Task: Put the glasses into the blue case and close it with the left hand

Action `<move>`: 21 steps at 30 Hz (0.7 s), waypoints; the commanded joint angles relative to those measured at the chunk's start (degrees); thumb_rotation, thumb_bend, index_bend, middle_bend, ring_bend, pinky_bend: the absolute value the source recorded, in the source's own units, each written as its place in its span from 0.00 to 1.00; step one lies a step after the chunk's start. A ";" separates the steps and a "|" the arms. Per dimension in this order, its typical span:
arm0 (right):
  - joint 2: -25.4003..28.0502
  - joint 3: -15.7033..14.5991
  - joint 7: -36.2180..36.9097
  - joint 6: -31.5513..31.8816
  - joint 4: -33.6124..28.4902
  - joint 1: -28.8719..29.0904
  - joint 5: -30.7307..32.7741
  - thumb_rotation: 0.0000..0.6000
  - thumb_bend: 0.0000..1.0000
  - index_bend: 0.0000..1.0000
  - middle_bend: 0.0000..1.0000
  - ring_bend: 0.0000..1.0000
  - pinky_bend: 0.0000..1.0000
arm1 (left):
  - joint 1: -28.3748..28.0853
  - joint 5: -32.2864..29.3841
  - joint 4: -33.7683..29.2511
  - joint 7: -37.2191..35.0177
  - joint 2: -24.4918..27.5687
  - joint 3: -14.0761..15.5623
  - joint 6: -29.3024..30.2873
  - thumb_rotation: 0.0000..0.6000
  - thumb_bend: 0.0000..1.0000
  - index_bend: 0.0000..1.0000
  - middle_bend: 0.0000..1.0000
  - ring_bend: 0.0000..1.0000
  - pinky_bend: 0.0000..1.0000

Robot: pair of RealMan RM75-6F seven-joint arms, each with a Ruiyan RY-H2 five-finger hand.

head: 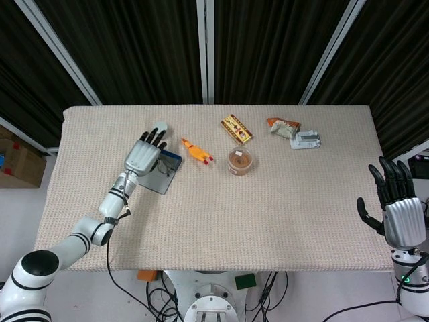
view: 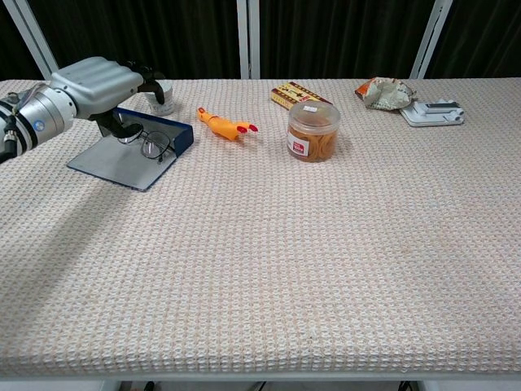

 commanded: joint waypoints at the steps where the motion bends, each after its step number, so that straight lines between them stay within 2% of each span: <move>1: -0.13 -0.02 0.14 0.04 0.19 -0.05 0.06 1.00 0.49 0.00 0.00 0.00 0.00 | 2.27 1.55 -3.90 -1.05 2.35 1.22 3.43 1.00 0.35 0.31 0.04 0.03 0.18; 4: -0.22 -0.01 0.33 0.11 0.46 -0.12 0.14 1.00 0.49 0.00 0.00 0.00 0.00 | 4.19 2.44 -6.92 -1.28 5.03 2.84 4.50 1.00 0.49 0.42 0.01 0.00 0.18; 6: -0.26 0.05 0.45 0.13 0.63 -0.13 0.24 1.00 0.49 0.00 0.00 0.00 0.00 | 5.52 2.60 -9.11 -1.71 6.94 3.93 4.35 1.00 0.53 0.43 0.00 0.00 0.18; 11: -0.50 0.10 0.54 -0.16 0.85 0.04 0.36 1.00 0.49 0.00 0.00 0.00 0.00 | 7.22 1.34 -12.17 -2.30 9.71 5.28 1.33 1.00 0.53 0.43 0.00 0.00 0.17; 15: -0.67 0.06 0.06 -0.33 0.71 0.23 0.14 1.00 0.49 0.00 0.00 0.00 0.00 | 7.28 1.12 -10.19 -4.02 8.71 4.84 0.98 1.00 0.53 0.41 0.00 0.00 0.17; 21: -0.33 0.33 -0.51 -0.34 0.16 0.27 0.30 1.00 0.49 0.00 0.00 0.00 0.00 | 6.20 2.19 -7.38 -6.90 6.87 4.75 0.05 1.00 0.53 0.34 0.00 0.00 0.16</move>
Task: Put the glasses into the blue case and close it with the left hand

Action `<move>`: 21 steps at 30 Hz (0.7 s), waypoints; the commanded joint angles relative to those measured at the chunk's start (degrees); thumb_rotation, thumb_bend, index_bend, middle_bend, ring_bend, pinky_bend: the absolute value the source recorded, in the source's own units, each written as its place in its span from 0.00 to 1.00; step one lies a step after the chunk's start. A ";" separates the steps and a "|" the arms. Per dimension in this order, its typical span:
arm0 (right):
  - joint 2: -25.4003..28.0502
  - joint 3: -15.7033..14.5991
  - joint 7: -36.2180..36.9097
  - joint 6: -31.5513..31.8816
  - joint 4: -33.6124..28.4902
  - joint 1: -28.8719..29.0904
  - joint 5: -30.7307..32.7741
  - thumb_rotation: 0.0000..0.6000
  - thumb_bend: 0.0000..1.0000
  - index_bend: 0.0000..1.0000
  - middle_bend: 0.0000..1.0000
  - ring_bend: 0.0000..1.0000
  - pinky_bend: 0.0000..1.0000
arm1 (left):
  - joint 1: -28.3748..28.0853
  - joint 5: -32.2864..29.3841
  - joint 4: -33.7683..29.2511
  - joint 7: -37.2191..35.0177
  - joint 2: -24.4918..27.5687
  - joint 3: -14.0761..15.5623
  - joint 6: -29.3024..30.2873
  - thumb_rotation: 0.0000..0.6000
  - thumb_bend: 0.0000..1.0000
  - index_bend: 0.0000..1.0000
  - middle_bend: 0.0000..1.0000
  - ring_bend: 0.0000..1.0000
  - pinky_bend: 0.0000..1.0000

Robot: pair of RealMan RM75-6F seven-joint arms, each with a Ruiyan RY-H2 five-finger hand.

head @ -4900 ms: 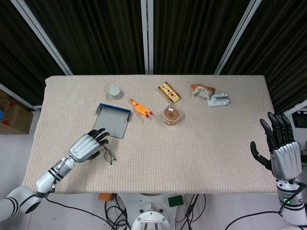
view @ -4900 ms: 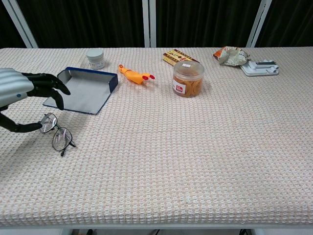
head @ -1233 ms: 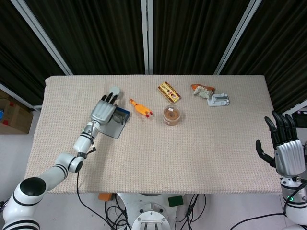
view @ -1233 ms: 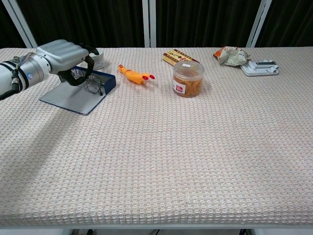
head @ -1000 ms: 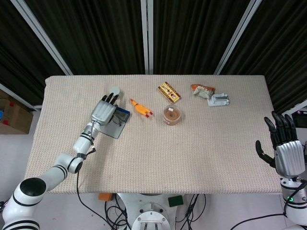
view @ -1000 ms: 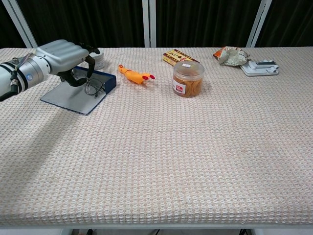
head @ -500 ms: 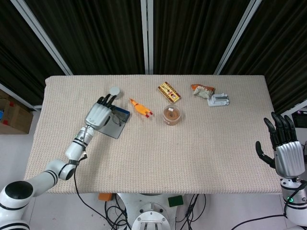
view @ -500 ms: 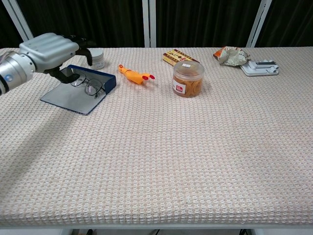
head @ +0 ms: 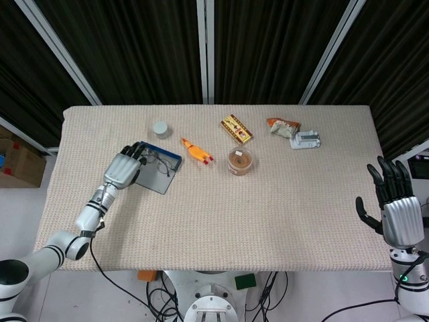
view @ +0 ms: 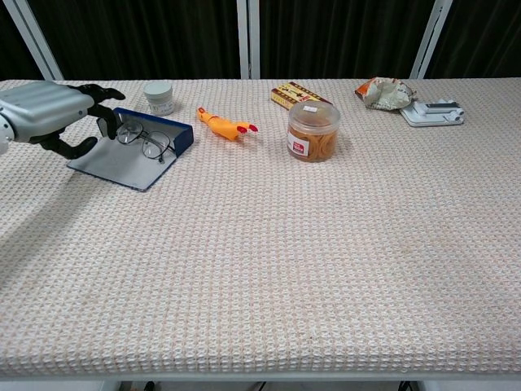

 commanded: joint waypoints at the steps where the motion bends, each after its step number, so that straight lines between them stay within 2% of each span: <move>1: 0.12 0.11 -0.11 -0.07 -0.12 0.01 0.15 1.00 0.49 0.00 0.00 0.00 0.00 | -0.72 0.92 1.02 -1.80 -0.97 0.10 -0.55 1.00 0.53 0.33 0.00 0.00 0.16; 6: 0.10 0.22 -0.26 -0.20 -0.13 0.08 0.32 1.00 0.50 0.00 0.00 0.00 0.00 | -1.59 1.47 3.65 -1.94 -2.81 0.19 -1.50 1.00 0.53 0.29 0.00 0.00 0.15; 13: 0.03 0.43 -0.14 -0.19 0.19 0.10 0.64 1.00 0.50 0.00 0.00 0.00 0.00 | -2.33 2.01 6.87 -1.03 -4.51 0.24 -1.96 1.00 0.53 0.34 0.00 0.00 0.14; 21: -0.26 0.48 -0.05 -0.41 0.53 0.18 0.89 1.00 0.50 0.00 0.00 0.00 0.00 | -3.15 2.48 9.75 -1.62 -6.82 -0.35 -1.08 1.00 0.53 0.34 0.00 0.00 0.14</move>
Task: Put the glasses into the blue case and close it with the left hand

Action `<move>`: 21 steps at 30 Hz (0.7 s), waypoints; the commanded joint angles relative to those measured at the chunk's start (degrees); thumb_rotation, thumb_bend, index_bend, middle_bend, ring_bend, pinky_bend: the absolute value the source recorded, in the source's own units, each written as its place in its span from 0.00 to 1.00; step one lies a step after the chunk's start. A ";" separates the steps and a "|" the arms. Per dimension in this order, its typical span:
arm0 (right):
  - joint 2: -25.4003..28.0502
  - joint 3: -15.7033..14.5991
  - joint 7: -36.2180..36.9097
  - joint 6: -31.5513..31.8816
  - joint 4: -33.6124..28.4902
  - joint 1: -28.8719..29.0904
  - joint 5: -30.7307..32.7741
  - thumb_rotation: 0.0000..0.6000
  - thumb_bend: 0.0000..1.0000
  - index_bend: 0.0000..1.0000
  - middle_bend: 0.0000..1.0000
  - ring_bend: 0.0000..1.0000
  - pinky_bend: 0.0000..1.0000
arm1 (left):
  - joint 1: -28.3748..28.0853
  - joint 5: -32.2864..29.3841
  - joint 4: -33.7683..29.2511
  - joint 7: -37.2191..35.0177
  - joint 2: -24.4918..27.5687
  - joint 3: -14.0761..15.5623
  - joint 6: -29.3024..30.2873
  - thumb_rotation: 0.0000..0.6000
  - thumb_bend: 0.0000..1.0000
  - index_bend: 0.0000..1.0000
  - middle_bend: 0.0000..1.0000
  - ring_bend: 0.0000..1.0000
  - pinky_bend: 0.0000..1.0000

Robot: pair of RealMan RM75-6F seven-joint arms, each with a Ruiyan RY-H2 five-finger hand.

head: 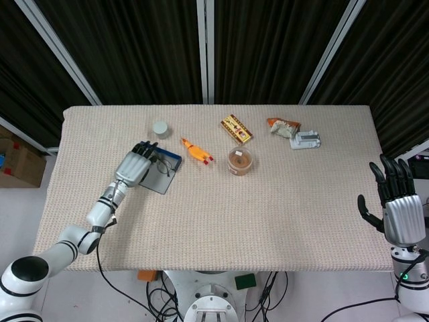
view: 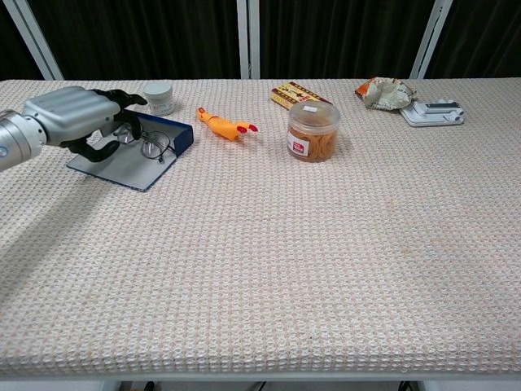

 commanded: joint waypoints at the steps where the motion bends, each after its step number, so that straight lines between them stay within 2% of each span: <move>1: 0.02 0.03 -0.06 -0.02 -0.01 0.02 0.02 1.00 0.50 0.00 0.00 0.00 0.00 | -0.44 0.30 1.06 -0.47 -0.86 -0.25 0.44 1.00 0.53 0.34 0.00 0.00 0.14; 8: 0.10 0.05 -0.16 -0.17 -0.01 0.00 0.22 1.00 0.51 0.00 0.00 0.00 0.00 | -1.37 0.48 2.69 -2.33 -2.26 -0.47 -0.42 1.00 0.53 0.31 0.00 0.00 0.14; 15: 0.13 0.12 -0.10 -0.29 0.05 0.05 0.38 1.00 0.51 0.00 0.00 0.00 0.00 | -2.06 0.29 4.15 -3.27 -3.22 -0.71 -1.54 1.00 0.53 0.23 0.00 0.00 0.14; 21: 0.15 0.13 0.03 -0.35 0.10 0.10 0.39 1.00 0.51 0.00 0.00 0.00 0.00 | -1.62 0.50 3.61 -3.14 -2.58 -0.39 -1.07 1.00 0.53 0.23 0.00 0.00 0.14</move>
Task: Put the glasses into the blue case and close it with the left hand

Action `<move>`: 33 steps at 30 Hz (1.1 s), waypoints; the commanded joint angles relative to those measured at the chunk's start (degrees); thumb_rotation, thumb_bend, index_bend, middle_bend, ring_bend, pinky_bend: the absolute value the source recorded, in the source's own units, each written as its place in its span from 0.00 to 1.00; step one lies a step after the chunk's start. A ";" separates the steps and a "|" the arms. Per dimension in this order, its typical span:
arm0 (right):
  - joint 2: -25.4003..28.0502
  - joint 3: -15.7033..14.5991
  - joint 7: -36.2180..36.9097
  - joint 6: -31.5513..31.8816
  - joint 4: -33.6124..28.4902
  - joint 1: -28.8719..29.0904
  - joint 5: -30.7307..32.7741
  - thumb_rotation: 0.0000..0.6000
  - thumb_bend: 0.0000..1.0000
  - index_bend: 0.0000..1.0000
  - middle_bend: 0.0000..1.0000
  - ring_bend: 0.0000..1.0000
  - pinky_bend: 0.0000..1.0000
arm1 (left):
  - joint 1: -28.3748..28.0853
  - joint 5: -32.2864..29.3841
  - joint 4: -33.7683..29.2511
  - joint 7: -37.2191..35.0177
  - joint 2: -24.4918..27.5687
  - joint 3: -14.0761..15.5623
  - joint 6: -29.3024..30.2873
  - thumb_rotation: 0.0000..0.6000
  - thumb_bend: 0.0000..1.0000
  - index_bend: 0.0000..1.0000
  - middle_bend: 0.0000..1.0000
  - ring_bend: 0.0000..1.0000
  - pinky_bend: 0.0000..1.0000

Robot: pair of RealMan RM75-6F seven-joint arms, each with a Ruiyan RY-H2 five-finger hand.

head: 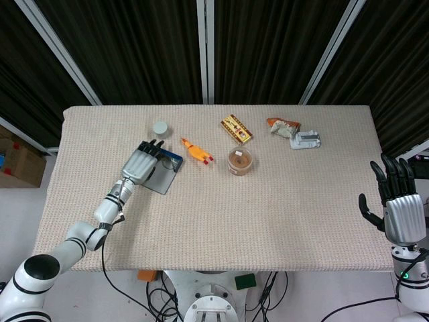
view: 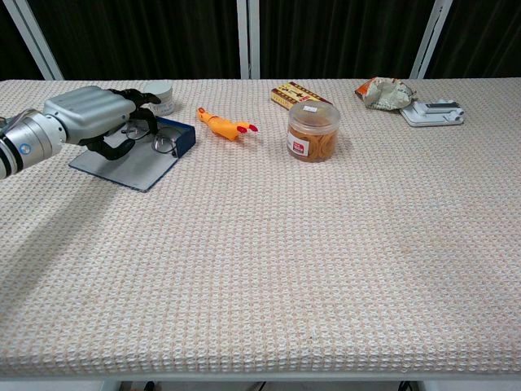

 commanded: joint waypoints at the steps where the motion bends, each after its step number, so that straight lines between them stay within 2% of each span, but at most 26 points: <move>1: -0.01 0.00 0.03 0.03 -0.01 0.00 0.00 1.00 0.51 0.00 0.00 0.00 0.00 | 0.48 0.13 -0.99 0.14 0.71 0.17 0.67 1.00 0.53 0.23 0.00 0.00 0.14; 8: 0.05 -0.10 0.23 0.29 0.07 -0.16 -0.11 1.00 0.52 0.00 0.00 0.00 0.00 | 4.57 0.41 -9.06 3.11 6.48 1.17 5.83 1.00 0.50 0.22 0.00 0.00 0.14; 11: -0.05 -0.16 0.30 0.35 0.18 -0.19 -0.17 1.00 0.52 0.00 0.00 0.00 0.00 | 6.72 0.00 -13.72 4.35 9.95 1.79 7.08 1.00 0.41 0.21 0.00 0.00 0.14; 14: -0.22 -0.21 0.32 0.29 0.27 -0.13 -0.24 1.00 0.52 0.00 0.00 0.00 0.00 | 8.77 0.15 -18.56 6.14 13.79 2.80 8.58 1.00 0.28 0.20 0.00 0.00 0.14; 19: -0.71 -0.38 0.00 0.13 0.22 0.16 -0.70 1.00 0.52 0.00 0.00 0.00 0.00 | 10.50 1.28 -23.13 8.39 17.31 4.19 10.22 1.00 0.18 0.20 0.00 0.00 0.14; 23: -0.85 -0.51 -0.47 0.09 0.01 0.26 -1.01 1.00 0.52 0.00 0.00 0.00 0.00 | 10.71 2.35 -22.68 7.80 16.57 4.48 10.95 1.00 0.17 0.20 0.00 0.00 0.14; 33: 0.07 -0.42 -1.36 0.10 -0.95 -0.06 -0.67 1.00 0.52 0.00 0.00 0.00 0.00 | 9.67 5.50 -12.58 1.80 9.49 4.86 12.05 1.00 0.17 0.20 0.00 0.00 0.14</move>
